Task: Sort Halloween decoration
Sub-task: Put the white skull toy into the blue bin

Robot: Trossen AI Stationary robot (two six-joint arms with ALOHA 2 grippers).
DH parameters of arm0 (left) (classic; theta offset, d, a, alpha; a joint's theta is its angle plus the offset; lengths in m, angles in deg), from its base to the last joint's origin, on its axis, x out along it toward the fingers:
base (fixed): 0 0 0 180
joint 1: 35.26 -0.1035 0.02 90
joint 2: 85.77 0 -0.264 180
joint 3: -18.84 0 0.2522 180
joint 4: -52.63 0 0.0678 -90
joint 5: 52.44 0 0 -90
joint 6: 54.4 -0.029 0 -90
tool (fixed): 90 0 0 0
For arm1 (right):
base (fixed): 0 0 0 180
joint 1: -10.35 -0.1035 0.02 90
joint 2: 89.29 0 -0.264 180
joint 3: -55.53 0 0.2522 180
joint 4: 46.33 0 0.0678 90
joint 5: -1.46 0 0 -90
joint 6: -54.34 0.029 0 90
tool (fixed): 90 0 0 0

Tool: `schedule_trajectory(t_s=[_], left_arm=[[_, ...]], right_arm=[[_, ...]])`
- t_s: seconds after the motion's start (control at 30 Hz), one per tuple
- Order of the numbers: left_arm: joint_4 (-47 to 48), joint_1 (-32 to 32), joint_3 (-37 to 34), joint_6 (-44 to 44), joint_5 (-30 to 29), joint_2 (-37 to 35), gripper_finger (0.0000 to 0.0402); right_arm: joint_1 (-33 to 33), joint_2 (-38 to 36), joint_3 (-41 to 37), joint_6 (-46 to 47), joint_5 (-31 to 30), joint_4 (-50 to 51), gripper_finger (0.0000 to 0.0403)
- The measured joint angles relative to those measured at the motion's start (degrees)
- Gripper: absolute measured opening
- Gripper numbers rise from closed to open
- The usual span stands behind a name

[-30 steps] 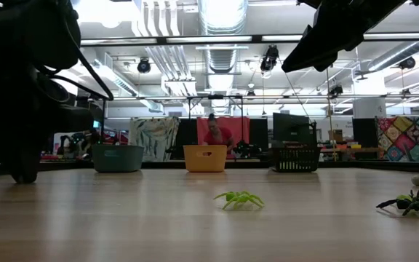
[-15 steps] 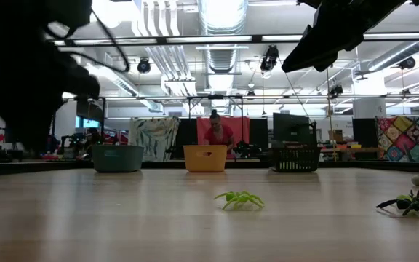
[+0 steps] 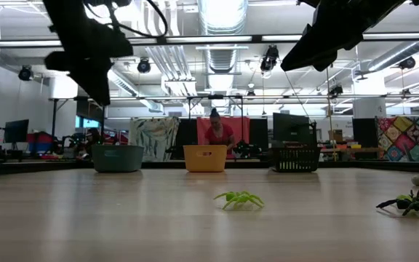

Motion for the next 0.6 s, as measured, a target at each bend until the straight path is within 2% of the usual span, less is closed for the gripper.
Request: schedule_trajectory(t_s=[0.17,0.33,0.47,0.6], left_arm=[[-5.3,-14.4,-0.7,-19.7,1.3,-0.6,0.0008],[-13.1,-28.4,-1.2,-37.7,4.8,2.6,0.0008],[-17.3,-36.5,-1.2,-46.1,9.3,7.2,0.0008],[-19.0,-40.7,-1.1,-50.0,10.9,12.4,0.0009]], right_arm=[[0.0,0.0,0.0,1.7,0.0,-0.1,0.0057],[0.0,0.0,0.0,4.8,-0.2,-0.5,0.0057],[0.0,0.0,0.0,8.3,-0.2,-0.5,0.0057],[0.0,0.0,0.0,10.0,-1.6,-0.5,0.0057]])
